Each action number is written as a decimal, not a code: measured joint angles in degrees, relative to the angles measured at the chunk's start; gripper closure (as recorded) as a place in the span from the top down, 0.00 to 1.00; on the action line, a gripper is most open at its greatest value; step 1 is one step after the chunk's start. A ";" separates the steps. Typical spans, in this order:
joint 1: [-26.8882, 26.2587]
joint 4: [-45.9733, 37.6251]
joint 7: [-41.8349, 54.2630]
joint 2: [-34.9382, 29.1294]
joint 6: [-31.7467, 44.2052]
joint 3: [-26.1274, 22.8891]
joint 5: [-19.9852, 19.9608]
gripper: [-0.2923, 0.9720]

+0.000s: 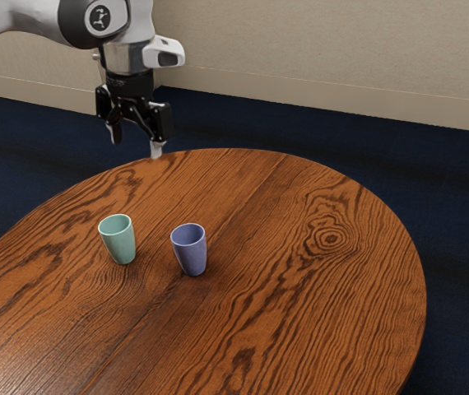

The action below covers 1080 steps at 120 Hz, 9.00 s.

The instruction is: Place the left cup onto the right cup

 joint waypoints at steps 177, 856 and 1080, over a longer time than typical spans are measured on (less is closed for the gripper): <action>7.59 -16.38 -1.55 -0.89 12.30 0.69 -0.69 0.73; 13.14 -15.84 6.04 5.69 25.36 -0.59 -3.79 0.15; 3.44 1.99 -3.08 18.43 17.22 -4.89 4.00 0.15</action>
